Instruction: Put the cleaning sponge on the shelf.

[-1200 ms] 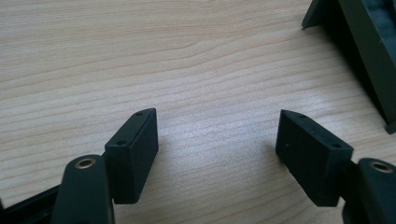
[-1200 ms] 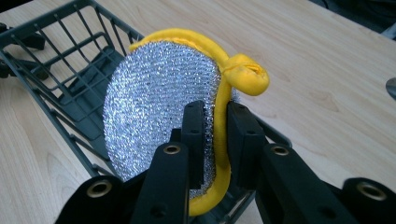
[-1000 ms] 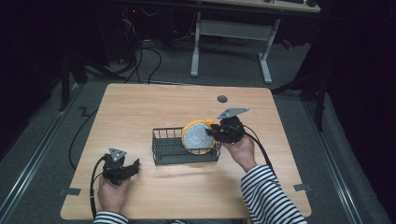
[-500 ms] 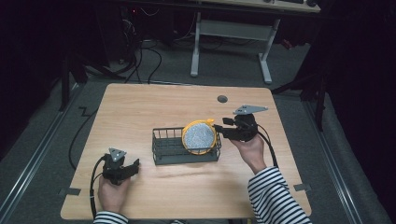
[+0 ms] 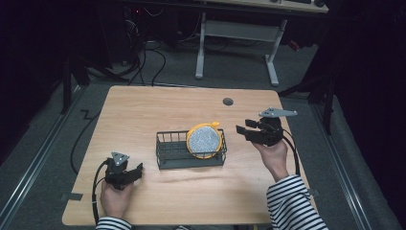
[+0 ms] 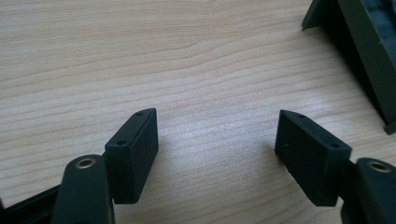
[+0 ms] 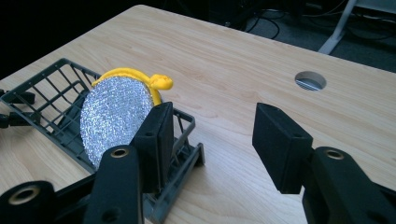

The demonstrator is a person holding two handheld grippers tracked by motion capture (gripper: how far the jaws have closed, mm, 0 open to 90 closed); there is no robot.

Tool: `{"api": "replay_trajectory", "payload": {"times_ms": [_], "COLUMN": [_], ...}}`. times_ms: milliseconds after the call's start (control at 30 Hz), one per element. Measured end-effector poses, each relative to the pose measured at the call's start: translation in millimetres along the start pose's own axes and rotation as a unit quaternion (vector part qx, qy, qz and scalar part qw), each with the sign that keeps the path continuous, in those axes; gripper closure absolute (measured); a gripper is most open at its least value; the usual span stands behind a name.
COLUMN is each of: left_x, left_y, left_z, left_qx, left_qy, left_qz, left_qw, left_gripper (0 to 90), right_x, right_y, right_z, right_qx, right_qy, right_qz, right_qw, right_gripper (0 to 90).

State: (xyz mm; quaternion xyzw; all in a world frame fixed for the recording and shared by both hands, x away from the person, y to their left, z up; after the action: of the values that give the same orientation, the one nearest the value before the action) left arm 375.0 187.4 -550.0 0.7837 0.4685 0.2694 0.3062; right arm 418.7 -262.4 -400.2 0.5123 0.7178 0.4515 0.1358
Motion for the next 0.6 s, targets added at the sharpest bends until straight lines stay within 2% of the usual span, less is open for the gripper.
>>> {"api": "replay_trajectory", "payload": {"times_ms": [100,233,333,433,600], "left_x": [0.0,0.0,0.1,0.2,0.6], "left_y": [0.0,0.0,0.0,0.1,0.0], "left_z": [0.1,0.0,0.0,0.1,0.0], "left_qx": [0.0,0.0,0.0,0.0,0.0], "left_qy": [0.0,0.0,0.0,0.0,-0.001], "left_qz": [0.0,0.0,0.0,-0.001,-0.002], "left_qw": [1.0,1.0,1.0,1.0,1.0], "left_gripper": [31.1,31.0,31.0,31.0,31.0], "right_x": [-4.3,-15.0,-20.8,-23.3,-23.4], "right_y": [-2.4,-10.1,-12.4,-11.3,-14.0], "right_z": [-9.9,-24.9,-33.8,-43.3,-54.8], "right_qx": [-0.001,-0.007,-0.009,-0.02,-0.024], "right_qy": [-0.008,-0.013,-0.023,-0.019,-0.024], "right_qz": [-0.004,0.013,0.016,0.026,0.024], "right_qw": [1.0,0.9998,0.9996,0.9993,0.9991], "right_gripper": [49.1,49.2,49.3,49.7,50.2]}}
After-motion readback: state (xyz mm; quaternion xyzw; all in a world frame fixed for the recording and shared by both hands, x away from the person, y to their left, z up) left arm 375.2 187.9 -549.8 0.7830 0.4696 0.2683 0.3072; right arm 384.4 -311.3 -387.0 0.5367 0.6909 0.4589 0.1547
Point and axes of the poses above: each handheld gripper's, and its own axes: z roughly forward along the jaws, y roughly out of its top, x roughly to its left, the point moved 2 cm from there along z, roughly forward along the jaws, and after that the axes turned 12 degrees about z, right-handed, at the moved point
